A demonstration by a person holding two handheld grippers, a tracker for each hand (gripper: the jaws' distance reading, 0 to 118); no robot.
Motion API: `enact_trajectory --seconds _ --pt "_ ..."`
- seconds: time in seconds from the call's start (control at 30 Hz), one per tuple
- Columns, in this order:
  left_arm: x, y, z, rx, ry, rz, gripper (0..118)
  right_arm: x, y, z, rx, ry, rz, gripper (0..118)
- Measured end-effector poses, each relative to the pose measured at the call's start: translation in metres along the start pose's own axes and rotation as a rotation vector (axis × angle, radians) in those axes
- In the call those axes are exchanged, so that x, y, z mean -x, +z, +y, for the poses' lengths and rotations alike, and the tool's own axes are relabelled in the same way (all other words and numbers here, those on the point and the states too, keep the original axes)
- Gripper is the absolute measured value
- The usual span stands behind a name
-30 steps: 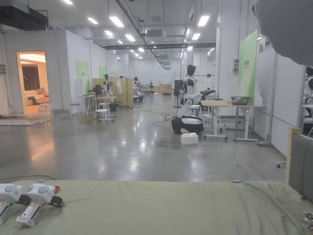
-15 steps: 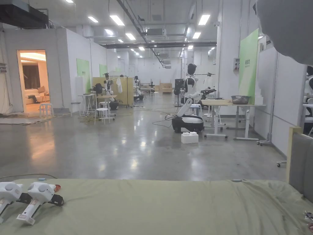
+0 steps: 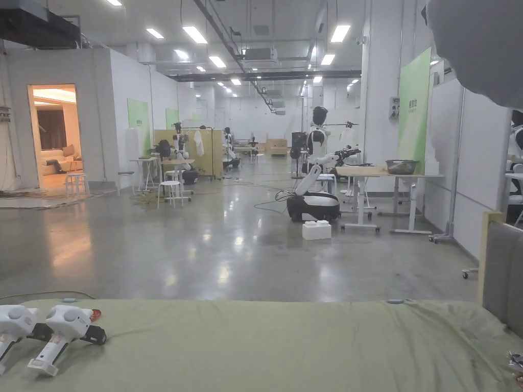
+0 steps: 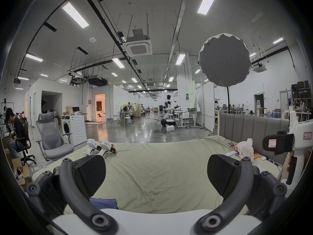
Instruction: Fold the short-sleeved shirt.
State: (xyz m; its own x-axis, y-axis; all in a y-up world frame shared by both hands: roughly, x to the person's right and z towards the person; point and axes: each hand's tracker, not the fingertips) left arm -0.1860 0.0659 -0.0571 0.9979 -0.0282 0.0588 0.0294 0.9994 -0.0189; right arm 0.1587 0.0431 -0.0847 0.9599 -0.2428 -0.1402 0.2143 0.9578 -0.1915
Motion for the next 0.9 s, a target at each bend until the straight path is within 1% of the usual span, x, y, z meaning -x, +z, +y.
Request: enact_trajectory --seconds 0.07,0.17,0.23,0.37,0.5,0.57,0.63,0.67,0.7,0.73,0.8,0.83,0.9 --pt "0.0 -0.001 -0.001 0.008 0.007 -0.004 118 0.008 -0.002 0.005 0.058 -0.026 -0.078 118" --pt "-0.002 -0.001 -0.001 0.006 0.01 -0.009 118 0.013 -0.004 0.01 0.115 -0.058 -0.157 118" --pt "-0.003 0.002 0.0 -0.016 0.006 -0.009 118 0.014 -0.001 0.009 0.077 -0.059 -0.166 118" --pt "-0.003 0.004 0.004 -0.032 0.003 -0.017 118 0.014 0.001 0.011 0.078 -0.049 -0.167 118" --pt "-0.004 0.004 0.005 -0.033 0.003 -0.023 118 0.008 0.0 0.012 0.056 -0.066 -0.196 118" --pt "-0.005 0.004 0.004 -0.032 0.002 -0.025 118 0.002 0.0 0.012 0.061 -0.103 -0.191 118" --pt "-0.005 0.003 0.004 -0.026 0.004 -0.025 118 0.002 -0.001 0.009 0.054 -0.111 -0.232 118" --pt "-0.006 0.003 0.004 -0.024 0.005 -0.028 118 0.001 -0.002 0.008 0.059 -0.106 -0.232 118" --pt "-0.006 0.003 0.004 -0.024 0.006 -0.03 118 0.0 -0.003 0.007 0.068 -0.104 -0.224 118" --pt "-0.007 0.003 0.004 -0.024 0.005 -0.033 118 -0.002 -0.004 0.004 0.097 -0.105 -0.182 118" --pt "-0.009 0.002 0.004 -0.026 0.001 -0.038 118 -0.009 -0.007 -0.002 0.106 -0.121 -0.05 118" --pt "-0.01 0.002 0.004 -0.025 -0.004 -0.041 118 -0.015 -0.007 -0.007 0.069 -0.166 0.022 118" --pt "-0.011 0.001 0.003 -0.026 -0.01 -0.046 118 -0.026 -0.008 -0.011 0.034 -0.186 0.18 118"
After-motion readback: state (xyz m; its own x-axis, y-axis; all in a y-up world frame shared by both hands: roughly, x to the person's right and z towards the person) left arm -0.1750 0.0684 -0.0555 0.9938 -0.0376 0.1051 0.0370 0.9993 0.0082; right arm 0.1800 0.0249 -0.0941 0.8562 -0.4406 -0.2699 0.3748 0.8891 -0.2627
